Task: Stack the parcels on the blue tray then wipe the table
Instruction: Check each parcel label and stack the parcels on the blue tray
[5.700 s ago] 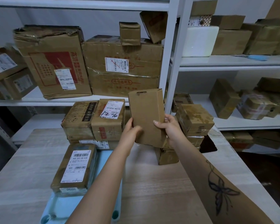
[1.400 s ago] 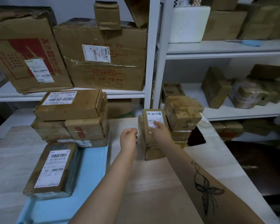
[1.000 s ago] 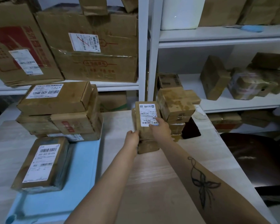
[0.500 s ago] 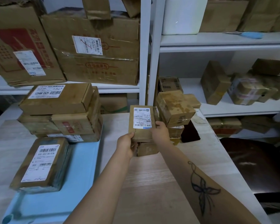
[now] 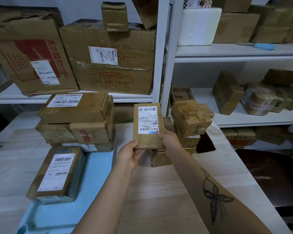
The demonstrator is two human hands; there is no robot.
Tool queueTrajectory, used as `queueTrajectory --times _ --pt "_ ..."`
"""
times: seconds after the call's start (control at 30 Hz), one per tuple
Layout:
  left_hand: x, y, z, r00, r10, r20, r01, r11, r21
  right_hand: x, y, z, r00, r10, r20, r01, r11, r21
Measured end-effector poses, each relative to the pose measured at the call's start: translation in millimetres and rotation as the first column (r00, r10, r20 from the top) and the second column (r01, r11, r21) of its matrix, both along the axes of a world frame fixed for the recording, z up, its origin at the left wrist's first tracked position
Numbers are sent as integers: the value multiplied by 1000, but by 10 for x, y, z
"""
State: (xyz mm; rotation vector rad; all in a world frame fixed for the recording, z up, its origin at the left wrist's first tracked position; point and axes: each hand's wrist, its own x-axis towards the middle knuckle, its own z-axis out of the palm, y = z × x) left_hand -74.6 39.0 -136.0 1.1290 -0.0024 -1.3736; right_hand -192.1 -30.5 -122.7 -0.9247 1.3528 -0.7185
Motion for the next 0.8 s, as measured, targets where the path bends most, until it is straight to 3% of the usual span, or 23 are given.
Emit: queueTrajectory --times 0.4,0.53,0.63,0.8 --pt "213 200 44 995 -27 91 38 992 -119 161 176 99 994 -20 112 26 999 -44" --pt "211 277 197 961 -57 271 87 992 -97 154 241 159 993 30 116 -22 997 -71" --pt "215 298 268 887 -104 450 173 978 -116 158 315 213 994 57 92 -47 993 -108" --pt "237 247 365 818 -228 528 294 955 -43 187 448 355 975 194 103 -173 967 -189"
